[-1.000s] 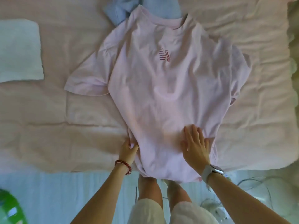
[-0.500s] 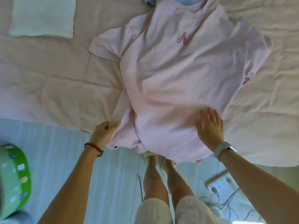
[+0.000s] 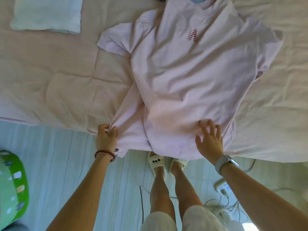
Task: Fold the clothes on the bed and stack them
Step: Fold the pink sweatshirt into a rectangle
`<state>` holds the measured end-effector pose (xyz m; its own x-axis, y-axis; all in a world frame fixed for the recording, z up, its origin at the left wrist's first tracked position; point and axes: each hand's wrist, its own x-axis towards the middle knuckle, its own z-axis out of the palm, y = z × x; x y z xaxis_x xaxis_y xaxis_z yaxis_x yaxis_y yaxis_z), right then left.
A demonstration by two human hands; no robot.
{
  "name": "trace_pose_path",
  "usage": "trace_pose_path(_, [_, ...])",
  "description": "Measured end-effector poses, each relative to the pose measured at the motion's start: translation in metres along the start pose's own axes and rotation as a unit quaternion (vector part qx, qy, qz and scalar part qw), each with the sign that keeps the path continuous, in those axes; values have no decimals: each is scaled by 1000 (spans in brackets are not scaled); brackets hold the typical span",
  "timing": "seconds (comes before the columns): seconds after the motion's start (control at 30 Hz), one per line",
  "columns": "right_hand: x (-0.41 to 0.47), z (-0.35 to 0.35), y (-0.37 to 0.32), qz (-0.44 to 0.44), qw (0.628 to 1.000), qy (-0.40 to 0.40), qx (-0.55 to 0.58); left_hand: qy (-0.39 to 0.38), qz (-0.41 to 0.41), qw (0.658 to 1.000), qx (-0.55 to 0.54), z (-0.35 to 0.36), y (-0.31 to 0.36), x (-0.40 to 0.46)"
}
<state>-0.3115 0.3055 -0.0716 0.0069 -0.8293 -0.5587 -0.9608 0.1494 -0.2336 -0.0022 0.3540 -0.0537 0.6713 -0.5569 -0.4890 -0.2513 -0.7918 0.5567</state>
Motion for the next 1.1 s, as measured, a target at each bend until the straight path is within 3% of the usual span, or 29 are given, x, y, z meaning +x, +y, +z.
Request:
trace_pose_path(0.07, [10, 0, -2, 31, 999, -36, 17, -10, -46, 992, 115, -2, -7, 11])
trace_pose_path(0.13, [15, 1, -6, 43, 998, -21, 45, -11, 14, 985, 172, 2, -12, 21])
trace_pose_path(0.23, [14, 7, -12, 55, 995, 17, 80, -36, 117, 981, 149, 23, -10, 25])
trace_pose_path(0.37, [5, 16, -16, 48, 995, 31, 78, -69, 63, 989, 115, 61, -13, 22])
trace_pose_path(0.53, [5, 17, -21, 42, 995, 67, 65, 7, 21, 997, 67, 86, -15, 26])
trace_pose_path(0.67, [6, 16, -31, -34, 996, 78, 11, -17, 15, 999, 41, 80, -18, 37])
trace_pose_path(0.77, [13, 16, -44, -71, 995, 50, -52, -16, 64, 998, -5, 62, -20, 31])
trace_pose_path(0.97, [28, 13, -49, -21, 994, -55, -89, -22, 141, 979, -145, 8, -26, 1])
trace_pose_path(1.03, [32, 7, -48, -2, 992, -82, -93, 32, 118, 978, -171, -9, -28, 9])
trace_pose_path(1.1, [35, -2, -47, 13, 987, -112, -116, 63, 42, 989, -130, -24, -41, 24])
